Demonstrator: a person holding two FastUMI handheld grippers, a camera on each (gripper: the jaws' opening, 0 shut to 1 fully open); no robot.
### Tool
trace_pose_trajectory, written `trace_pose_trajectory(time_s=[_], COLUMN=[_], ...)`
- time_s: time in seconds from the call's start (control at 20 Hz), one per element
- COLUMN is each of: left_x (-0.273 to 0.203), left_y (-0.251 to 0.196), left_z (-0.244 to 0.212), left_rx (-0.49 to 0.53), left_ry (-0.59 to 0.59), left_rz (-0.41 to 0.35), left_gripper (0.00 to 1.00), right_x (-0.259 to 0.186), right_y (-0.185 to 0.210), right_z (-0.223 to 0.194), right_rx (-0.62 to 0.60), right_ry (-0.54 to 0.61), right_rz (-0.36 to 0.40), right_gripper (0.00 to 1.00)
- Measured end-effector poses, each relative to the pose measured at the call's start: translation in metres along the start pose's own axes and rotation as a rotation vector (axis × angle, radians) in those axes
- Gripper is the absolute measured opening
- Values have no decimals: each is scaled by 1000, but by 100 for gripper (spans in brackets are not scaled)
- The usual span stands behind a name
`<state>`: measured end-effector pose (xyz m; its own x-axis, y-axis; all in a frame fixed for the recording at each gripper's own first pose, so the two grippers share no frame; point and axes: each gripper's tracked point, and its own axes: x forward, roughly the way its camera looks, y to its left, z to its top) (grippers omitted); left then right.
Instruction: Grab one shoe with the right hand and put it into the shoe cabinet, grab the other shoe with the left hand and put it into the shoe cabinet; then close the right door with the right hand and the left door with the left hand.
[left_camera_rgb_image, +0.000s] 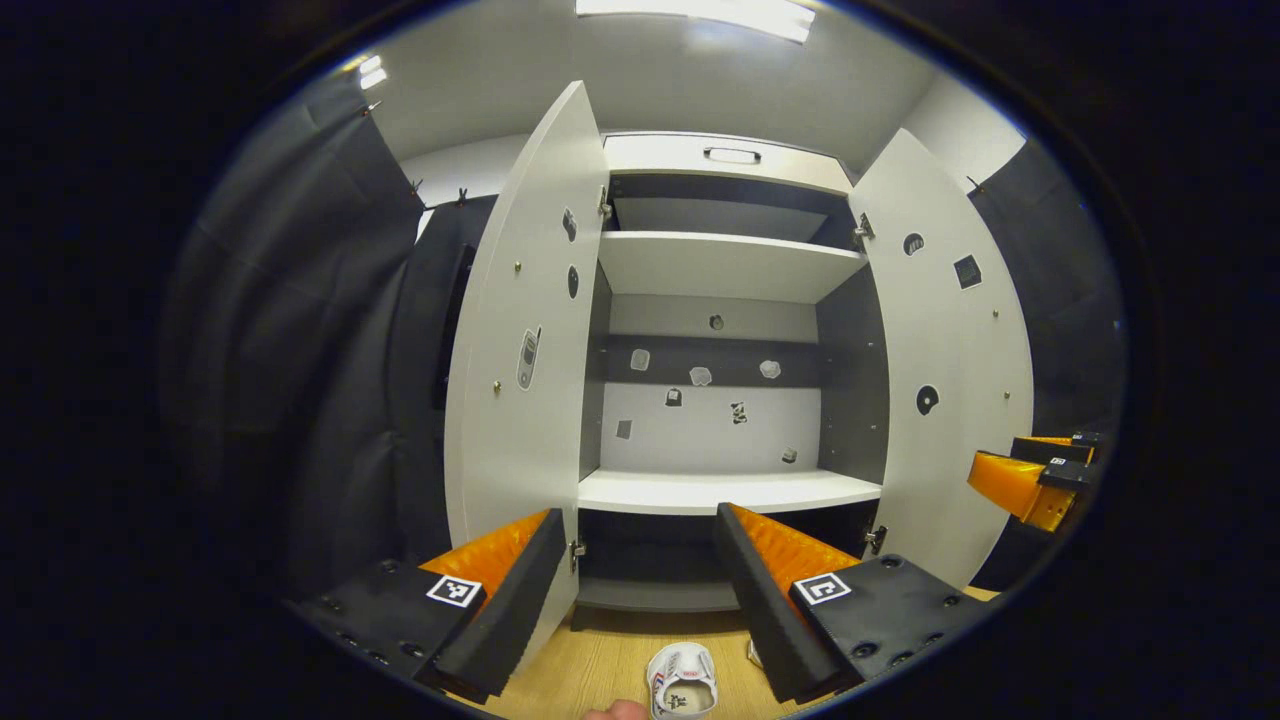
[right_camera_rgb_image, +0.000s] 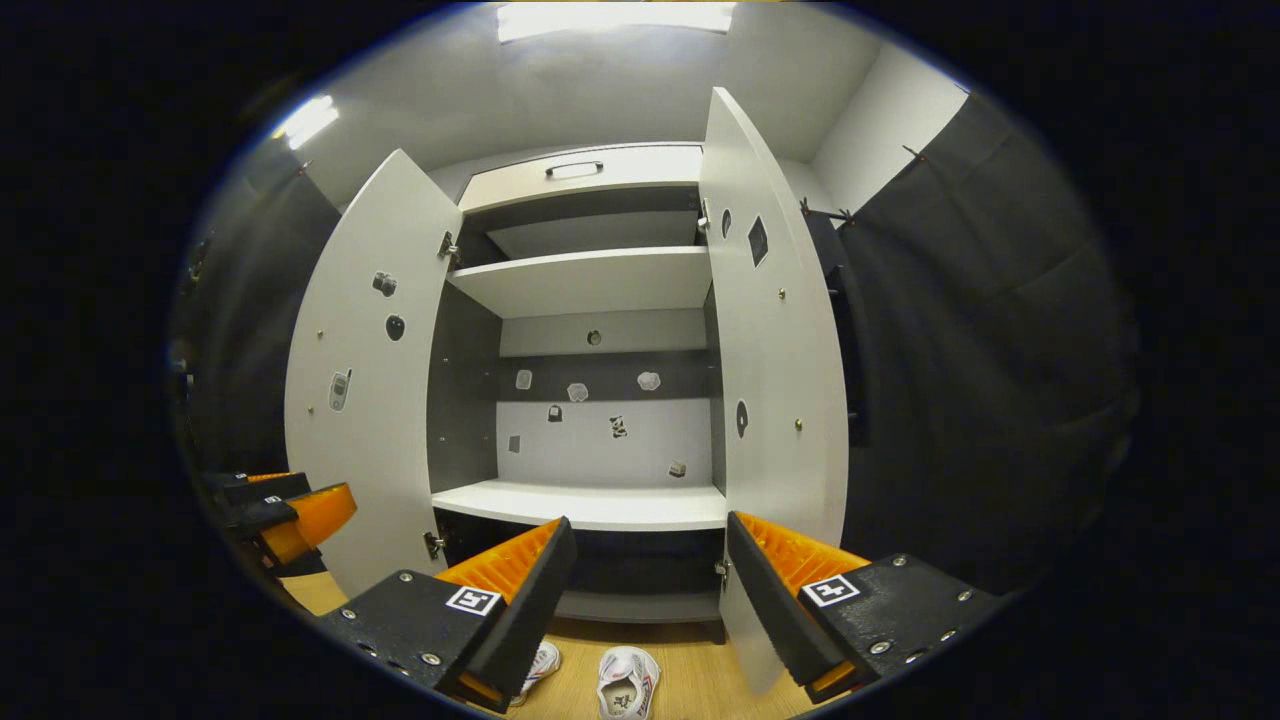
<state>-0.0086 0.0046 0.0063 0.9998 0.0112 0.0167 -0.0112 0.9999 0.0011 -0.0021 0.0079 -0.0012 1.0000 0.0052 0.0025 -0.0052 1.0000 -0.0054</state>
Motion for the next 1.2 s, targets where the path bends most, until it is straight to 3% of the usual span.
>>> trace_pose_trajectory(time_s=[0.15,0.35,0.6,0.9,1.2], left_x=[0,0,-5,-9,-12], left_y=[1,4,10,16,22], left_z=[-1,-2,-3,-6,-8], left_rx=[8,8,-4,-6,-8], left_ry=[6,3,2,4,15], left_rz=[5,14,31,44,53], left_gripper=[98,98,98,98,98], right_x=[8,28,48,30,33], right_y=[5,10,10,-2,-16], right_z=[-6,-50,-156,-313,-397], right_rx=[-12,-39,-87,-154,-187], right_ry=[9,91,293,611,785], right_rz=[16,36,58,59,30], right_gripper=[93,94,94,94,94])
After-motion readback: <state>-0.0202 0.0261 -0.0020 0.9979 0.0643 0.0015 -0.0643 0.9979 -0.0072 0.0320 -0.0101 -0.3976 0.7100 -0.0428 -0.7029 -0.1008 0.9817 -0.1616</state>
